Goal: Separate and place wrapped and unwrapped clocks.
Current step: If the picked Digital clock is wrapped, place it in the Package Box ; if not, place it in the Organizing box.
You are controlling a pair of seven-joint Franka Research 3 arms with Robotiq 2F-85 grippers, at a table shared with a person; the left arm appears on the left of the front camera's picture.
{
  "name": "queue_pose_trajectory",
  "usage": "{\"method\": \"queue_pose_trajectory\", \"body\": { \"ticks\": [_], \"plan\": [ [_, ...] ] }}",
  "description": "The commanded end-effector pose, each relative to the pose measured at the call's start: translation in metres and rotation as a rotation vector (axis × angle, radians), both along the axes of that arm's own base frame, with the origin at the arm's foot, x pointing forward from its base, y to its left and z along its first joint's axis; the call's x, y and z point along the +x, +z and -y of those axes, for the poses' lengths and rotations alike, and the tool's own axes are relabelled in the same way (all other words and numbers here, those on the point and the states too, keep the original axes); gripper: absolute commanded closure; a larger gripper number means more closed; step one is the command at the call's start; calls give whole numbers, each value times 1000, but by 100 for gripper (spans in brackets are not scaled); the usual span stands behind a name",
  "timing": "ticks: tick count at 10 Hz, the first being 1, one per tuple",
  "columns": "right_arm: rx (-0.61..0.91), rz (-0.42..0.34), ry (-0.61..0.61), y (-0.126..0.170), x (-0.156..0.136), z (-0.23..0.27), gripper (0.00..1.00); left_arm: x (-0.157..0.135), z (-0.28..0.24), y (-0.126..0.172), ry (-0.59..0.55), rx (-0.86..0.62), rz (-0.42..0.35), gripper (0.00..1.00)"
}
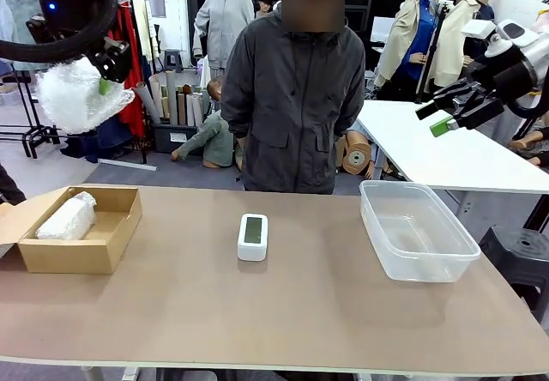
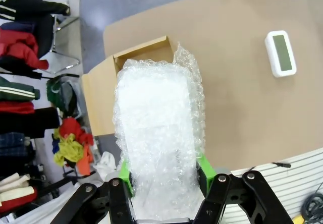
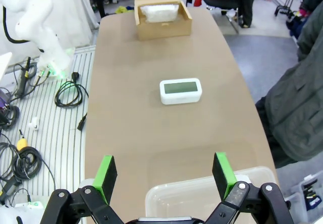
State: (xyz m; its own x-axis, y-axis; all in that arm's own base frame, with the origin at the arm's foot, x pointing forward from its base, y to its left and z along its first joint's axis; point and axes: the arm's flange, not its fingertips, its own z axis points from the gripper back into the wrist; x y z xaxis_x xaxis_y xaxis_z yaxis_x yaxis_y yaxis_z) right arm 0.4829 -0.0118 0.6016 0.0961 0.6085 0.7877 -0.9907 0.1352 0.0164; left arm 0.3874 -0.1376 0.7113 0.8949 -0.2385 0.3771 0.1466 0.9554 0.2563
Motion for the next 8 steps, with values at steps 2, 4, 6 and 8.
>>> {"method": "queue_pose_trajectory", "body": {
  "ticks": [2, 4, 6, 8],
  "plan": [
    [3, 4, 5, 2, 0, -1, 0, 0, 0, 0, 0, 0, 0, 100],
    [3, 4, 5, 2, 0, -1, 0, 6, -28, -52, 104, -87, -91, 100],
    [3, 4, 5, 2, 0, -1, 0, 9, -53, -93, 124, -99, -126, 100],
    [3, 4, 5, 2, 0, -1, 0, 17, -84, -148, 109, -123, -127, 100]
  ]
}}
